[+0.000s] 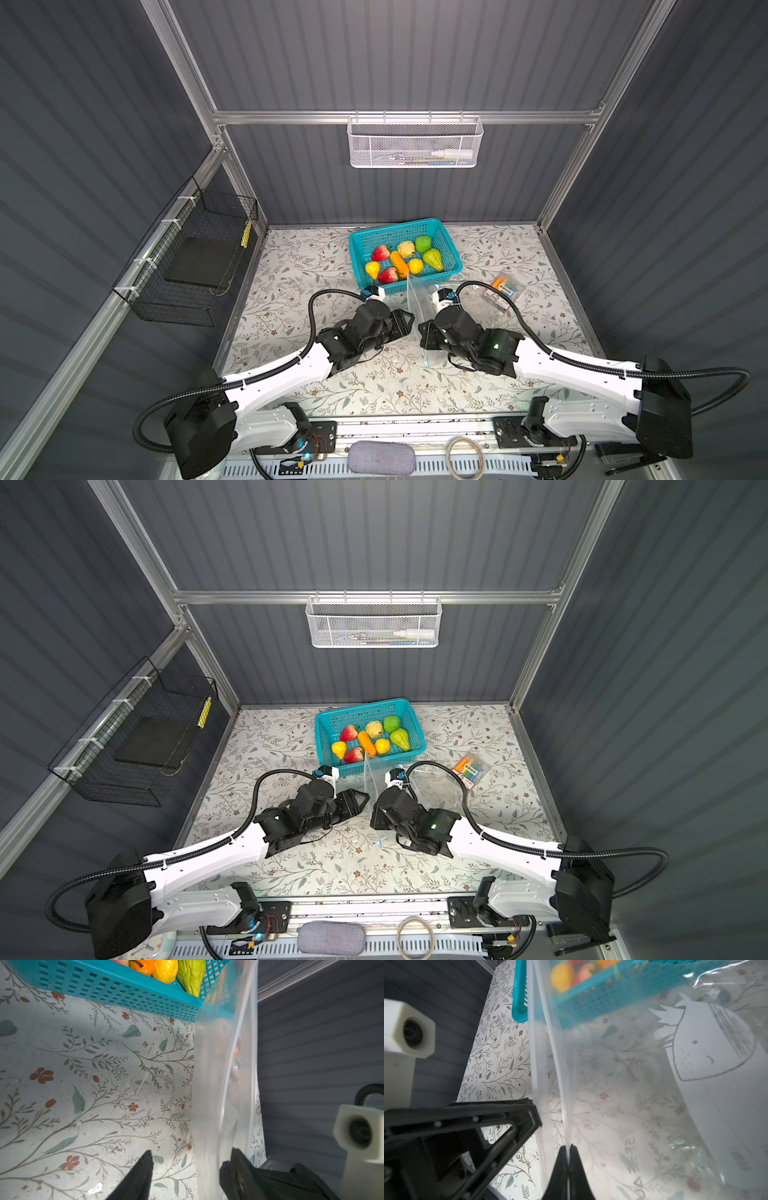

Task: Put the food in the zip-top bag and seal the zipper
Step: 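Lift the bag with both grippers, pulling its two edges apart to open it, then carry the open bag with both grippers toward the teal fruit basket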

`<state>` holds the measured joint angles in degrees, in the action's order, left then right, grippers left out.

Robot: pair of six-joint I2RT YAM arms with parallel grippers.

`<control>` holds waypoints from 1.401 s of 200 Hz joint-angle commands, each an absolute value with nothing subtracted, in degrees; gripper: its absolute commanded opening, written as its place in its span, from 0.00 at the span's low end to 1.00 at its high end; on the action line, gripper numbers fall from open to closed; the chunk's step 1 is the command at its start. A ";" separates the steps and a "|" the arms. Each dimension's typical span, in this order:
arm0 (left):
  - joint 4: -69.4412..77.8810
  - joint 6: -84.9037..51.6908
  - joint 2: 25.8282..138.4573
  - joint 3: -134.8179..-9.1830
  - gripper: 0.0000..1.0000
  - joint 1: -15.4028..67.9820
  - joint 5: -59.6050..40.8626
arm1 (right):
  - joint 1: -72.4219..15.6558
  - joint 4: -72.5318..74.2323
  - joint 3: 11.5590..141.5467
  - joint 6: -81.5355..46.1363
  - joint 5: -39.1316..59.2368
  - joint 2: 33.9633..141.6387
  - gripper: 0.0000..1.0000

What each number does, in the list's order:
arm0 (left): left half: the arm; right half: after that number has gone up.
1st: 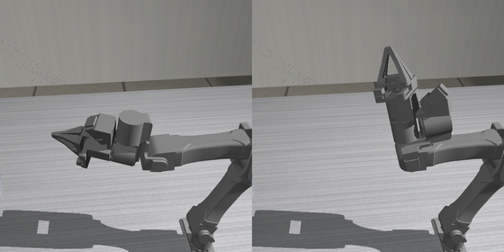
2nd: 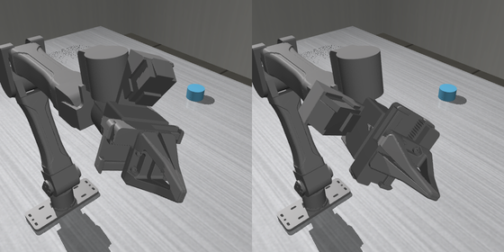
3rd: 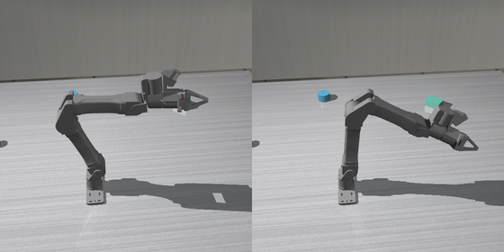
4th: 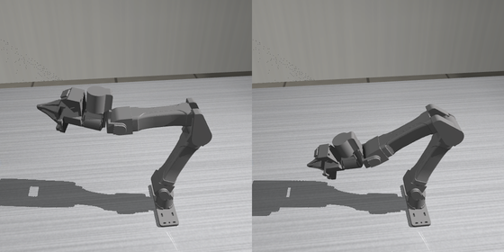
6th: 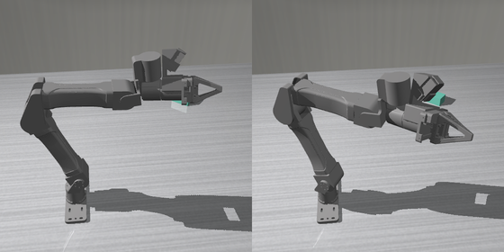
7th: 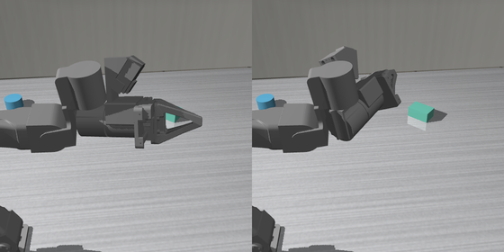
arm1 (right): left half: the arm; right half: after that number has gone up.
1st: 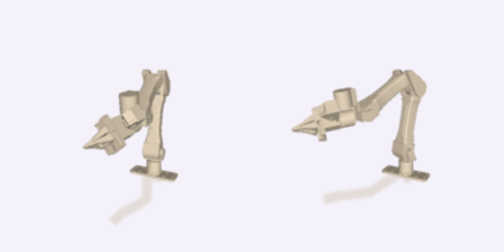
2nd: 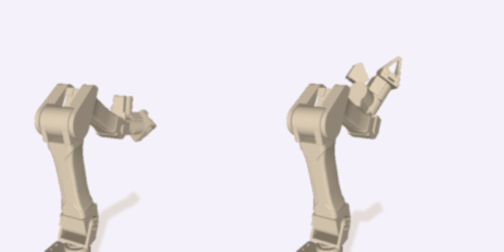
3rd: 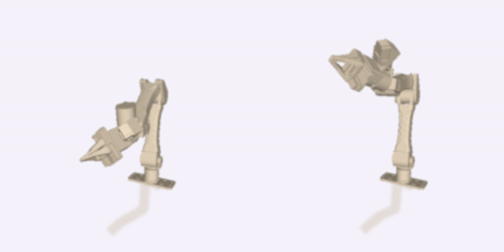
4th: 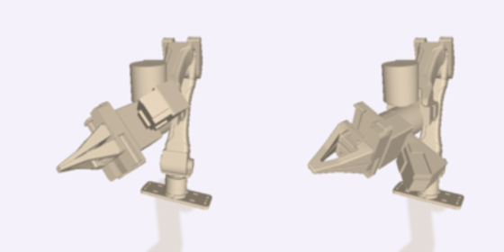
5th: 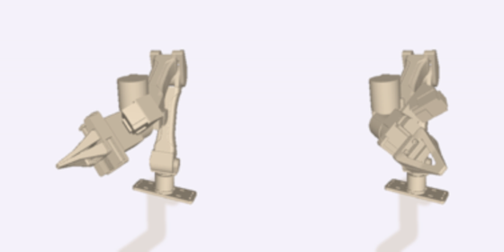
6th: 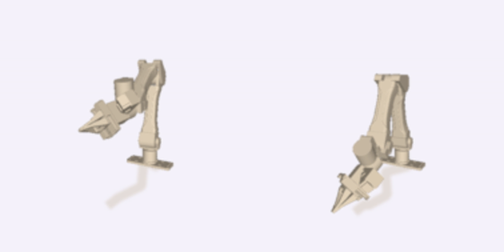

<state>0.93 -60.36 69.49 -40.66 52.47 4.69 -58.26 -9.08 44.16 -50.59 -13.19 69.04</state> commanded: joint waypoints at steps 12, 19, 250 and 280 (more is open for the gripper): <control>3.77 -58.99 69.89 -41.30 0.58 52.85 4.61 | -58.10 -7.07 42.85 -50.41 -12.26 67.55 0.00; 4.50 -59.23 70.12 -40.91 0.57 52.81 4.50 | -58.10 -6.48 42.76 -50.02 -11.81 67.50 0.00; -17.69 -36.50 57.11 -63.56 0.00 52.88 17.98 | -58.18 -16.98 70.00 -29.71 -10.97 69.25 0.00; -24.71 -30.49 54.25 -70.52 0.00 52.86 24.46 | -58.18 -14.32 77.55 -29.69 -2.80 78.20 0.00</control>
